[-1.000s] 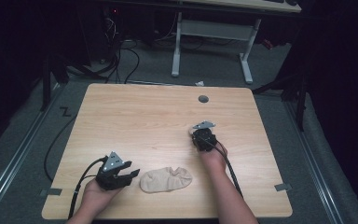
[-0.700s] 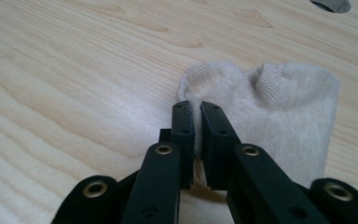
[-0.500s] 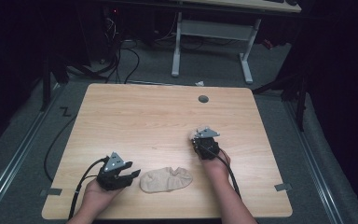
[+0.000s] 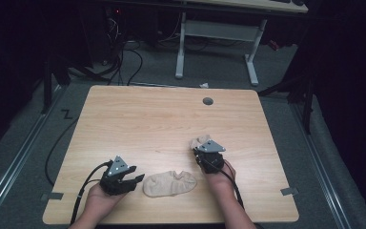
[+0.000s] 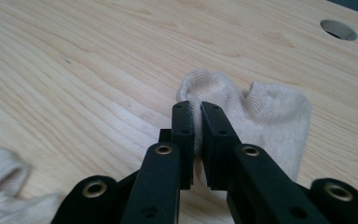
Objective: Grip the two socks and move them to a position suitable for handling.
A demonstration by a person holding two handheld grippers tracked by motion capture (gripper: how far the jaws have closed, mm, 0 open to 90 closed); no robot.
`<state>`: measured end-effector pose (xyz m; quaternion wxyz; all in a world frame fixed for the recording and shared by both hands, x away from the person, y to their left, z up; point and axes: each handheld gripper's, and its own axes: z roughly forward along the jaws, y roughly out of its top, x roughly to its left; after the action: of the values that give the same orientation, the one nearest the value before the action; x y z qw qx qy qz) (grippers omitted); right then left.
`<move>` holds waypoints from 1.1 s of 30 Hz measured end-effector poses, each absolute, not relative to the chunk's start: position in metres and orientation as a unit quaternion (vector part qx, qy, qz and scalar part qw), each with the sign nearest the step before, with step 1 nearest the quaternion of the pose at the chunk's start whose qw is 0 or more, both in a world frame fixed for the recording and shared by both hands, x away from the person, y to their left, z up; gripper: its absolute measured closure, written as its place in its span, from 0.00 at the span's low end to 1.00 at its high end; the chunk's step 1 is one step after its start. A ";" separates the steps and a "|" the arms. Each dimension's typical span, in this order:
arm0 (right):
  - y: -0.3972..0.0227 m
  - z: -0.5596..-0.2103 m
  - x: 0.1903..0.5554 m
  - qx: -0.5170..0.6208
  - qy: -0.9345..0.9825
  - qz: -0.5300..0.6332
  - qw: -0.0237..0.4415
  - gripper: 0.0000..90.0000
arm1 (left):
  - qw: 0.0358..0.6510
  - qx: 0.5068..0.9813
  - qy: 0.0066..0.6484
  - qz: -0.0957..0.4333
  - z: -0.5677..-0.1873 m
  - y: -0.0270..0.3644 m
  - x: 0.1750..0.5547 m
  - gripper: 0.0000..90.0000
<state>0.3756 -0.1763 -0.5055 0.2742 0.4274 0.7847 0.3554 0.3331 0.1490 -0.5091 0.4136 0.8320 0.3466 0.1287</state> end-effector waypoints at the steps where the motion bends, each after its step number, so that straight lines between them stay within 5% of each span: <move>1: -0.175 -0.504 0.373 0.427 0.784 0.359 0.271 0.94 | 0.414 0.832 0.347 0.129 -0.509 0.149 0.333 0.58; 15: -0.153 -0.493 0.344 0.384 0.788 0.400 0.265 0.94 | 0.410 0.836 0.344 0.126 -0.511 0.145 0.332 0.59; 33: -0.213 -0.496 0.349 0.480 0.726 0.399 0.289 0.92 | 0.410 0.836 0.343 0.122 -0.511 0.144 0.333 0.59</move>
<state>0.3495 -0.2132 -0.4960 0.2890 0.4797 0.7261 0.3990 0.3328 0.1443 -0.5114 0.4099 0.8364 0.3427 0.1223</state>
